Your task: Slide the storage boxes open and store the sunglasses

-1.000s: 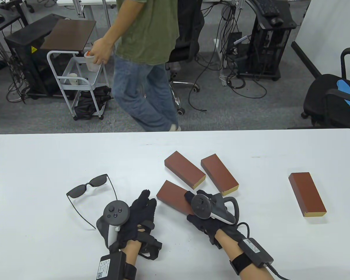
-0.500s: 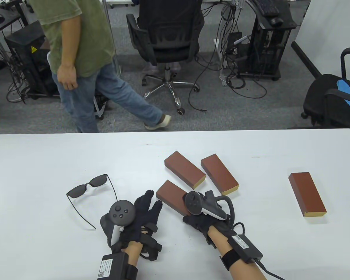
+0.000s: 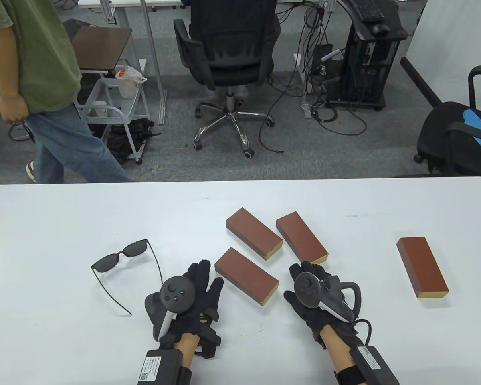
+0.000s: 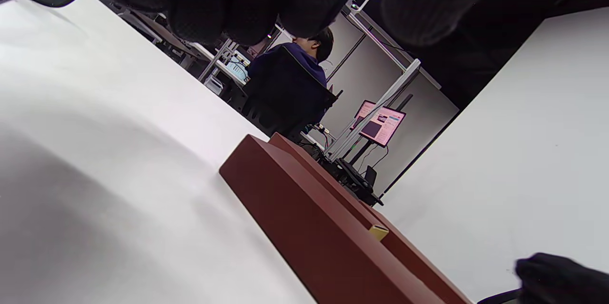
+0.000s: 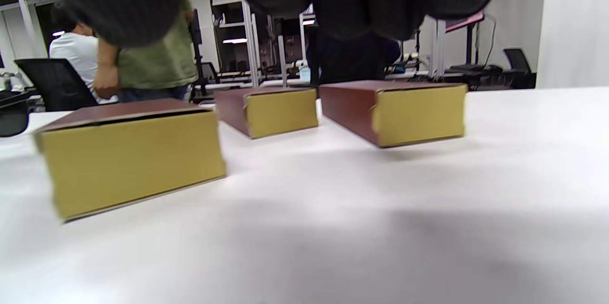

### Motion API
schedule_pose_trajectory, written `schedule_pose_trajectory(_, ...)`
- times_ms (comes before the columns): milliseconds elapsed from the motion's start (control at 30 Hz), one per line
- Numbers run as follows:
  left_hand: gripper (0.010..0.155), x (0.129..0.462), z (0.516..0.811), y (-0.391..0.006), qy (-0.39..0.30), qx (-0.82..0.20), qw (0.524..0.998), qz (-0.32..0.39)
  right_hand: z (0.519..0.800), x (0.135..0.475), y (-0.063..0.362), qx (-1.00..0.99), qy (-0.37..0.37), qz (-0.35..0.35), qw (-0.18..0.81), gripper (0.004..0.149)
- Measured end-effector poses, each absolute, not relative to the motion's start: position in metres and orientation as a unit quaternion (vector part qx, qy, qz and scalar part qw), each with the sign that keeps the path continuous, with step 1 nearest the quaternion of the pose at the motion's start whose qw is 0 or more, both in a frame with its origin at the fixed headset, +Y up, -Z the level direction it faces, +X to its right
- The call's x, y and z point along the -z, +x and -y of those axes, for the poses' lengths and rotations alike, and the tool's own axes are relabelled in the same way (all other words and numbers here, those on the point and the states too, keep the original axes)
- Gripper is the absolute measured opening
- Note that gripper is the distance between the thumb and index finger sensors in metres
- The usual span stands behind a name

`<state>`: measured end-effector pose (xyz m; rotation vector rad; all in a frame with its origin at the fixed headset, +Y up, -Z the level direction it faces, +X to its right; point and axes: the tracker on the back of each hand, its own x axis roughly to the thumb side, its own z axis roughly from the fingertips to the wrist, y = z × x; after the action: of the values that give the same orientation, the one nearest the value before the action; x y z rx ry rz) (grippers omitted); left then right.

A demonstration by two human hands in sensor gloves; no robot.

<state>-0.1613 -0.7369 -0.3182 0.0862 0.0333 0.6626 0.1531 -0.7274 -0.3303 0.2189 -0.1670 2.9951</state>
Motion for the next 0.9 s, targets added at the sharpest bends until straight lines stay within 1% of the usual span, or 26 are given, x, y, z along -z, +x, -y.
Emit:
schedule_pose_trajectory(67,0.068,0.319,0.737,-0.160,0.043,-0.306,0.951,-0.016,0.733,0.328,0.157,-0.992,0.074,0.073,0.075,0.067)
schedule_pose_trajectory(167,0.068,0.320,0.736,-0.161,0.050,-0.283,0.958,-0.015,0.736,0.329,0.155,-0.993,0.076,0.050,0.076,0.067)
schedule_pose_trajectory(233,0.069,0.322,0.734,-0.162,0.057,-0.261,0.964,-0.015,0.734,0.328,0.153,-0.992,0.081,0.063,0.080,0.067)
schedule_pose_trajectory(300,0.069,0.325,0.732,-0.166,0.060,-0.246,0.967,-0.020,0.735,0.327,0.152,-0.991,0.089,0.056,0.085,0.062)
schedule_pose_trajectory(433,0.068,0.334,0.733,-0.180,0.064,-0.227,0.970,-0.054,0.737,0.324,0.152,-0.991,0.100,0.053,0.066,0.063)
schedule_pose_trajectory(633,0.068,0.353,0.726,-0.221,0.070,-0.164,0.979,-0.100,0.736,0.328,0.160,-0.991,0.092,0.041,0.084,0.065)
schedule_pose_trajectory(767,0.066,0.371,0.714,-0.263,0.075,-0.157,0.974,-0.144,0.735,0.330,0.164,-0.991,0.082,0.041,0.097,0.065)
schedule_pose_trajectory(900,0.067,0.388,0.707,-0.302,0.068,-0.142,0.969,-0.192,0.735,0.330,0.167,-0.991,0.075,0.039,0.101,0.065)
